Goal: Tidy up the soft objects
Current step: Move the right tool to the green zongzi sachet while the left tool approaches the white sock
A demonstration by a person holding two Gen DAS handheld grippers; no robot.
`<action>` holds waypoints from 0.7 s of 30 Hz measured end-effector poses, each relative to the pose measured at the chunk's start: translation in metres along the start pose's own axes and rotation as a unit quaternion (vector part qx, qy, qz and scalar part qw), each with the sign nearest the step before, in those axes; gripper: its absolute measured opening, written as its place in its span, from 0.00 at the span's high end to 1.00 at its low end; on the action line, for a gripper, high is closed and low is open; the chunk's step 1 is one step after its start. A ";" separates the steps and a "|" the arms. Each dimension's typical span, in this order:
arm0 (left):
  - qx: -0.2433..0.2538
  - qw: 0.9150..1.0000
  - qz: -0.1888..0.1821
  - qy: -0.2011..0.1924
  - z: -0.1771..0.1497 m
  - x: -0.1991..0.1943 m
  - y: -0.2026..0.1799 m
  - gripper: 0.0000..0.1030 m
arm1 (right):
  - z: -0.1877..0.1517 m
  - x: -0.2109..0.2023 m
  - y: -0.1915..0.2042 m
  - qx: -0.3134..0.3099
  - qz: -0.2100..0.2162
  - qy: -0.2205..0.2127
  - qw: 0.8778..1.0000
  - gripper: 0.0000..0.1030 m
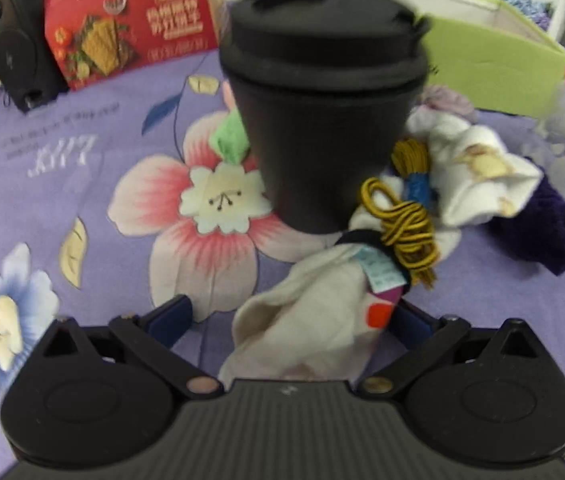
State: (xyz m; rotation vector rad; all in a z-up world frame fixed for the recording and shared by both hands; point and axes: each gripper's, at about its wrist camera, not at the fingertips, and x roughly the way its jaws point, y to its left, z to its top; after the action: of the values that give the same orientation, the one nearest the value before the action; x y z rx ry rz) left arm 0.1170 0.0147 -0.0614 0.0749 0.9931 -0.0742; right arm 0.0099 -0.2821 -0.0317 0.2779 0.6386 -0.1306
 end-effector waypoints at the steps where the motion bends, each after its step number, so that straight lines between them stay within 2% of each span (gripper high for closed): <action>1: -0.008 1.000 -0.002 -0.004 -0.001 0.000 0.002 0.00 | 0.001 -0.001 -0.002 0.004 -0.001 -0.001 1.000 0.28; 4: 0.001 1.000 0.006 -0.007 -0.005 -0.004 0.003 0.01 | 0.002 -0.001 -0.007 0.008 -0.011 -0.003 1.000 0.28; 6: 0.004 1.000 -0.001 -0.009 -0.008 -0.008 0.006 0.06 | 0.002 0.001 -0.010 0.012 -0.015 -0.002 1.000 0.28; 8: 0.009 0.999 -0.032 -0.010 -0.011 -0.014 0.007 0.18 | 0.002 0.002 -0.012 0.015 -0.016 -0.002 1.000 0.28; 9: 0.016 0.999 -0.050 -0.008 -0.012 -0.018 0.006 0.20 | 0.002 0.003 -0.012 0.015 -0.018 -0.002 1.000 0.28; 11: 0.033 0.995 -0.095 0.000 -0.014 -0.025 -0.002 0.21 | 0.003 0.004 -0.013 0.018 -0.019 -0.003 1.000 0.28; 14: 0.063 0.993 -0.103 -0.004 -0.024 -0.036 -0.019 0.20 | 0.005 0.003 -0.015 0.020 -0.016 -0.004 1.000 0.28; 18: 0.072 0.989 -0.126 0.001 -0.038 -0.048 -0.033 0.21 | 0.006 0.001 -0.021 0.025 -0.022 -0.009 0.999 0.28; 21: 0.075 0.984 -0.163 -0.001 -0.045 -0.063 -0.043 0.18 | 0.007 0.000 -0.027 0.032 -0.024 -0.010 0.999 0.28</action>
State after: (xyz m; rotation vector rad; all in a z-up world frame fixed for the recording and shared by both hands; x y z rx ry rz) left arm 0.0409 -0.0220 -0.0346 0.0485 0.9893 -0.4493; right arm 0.0089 -0.3097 -0.0322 0.3236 0.6226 -0.2000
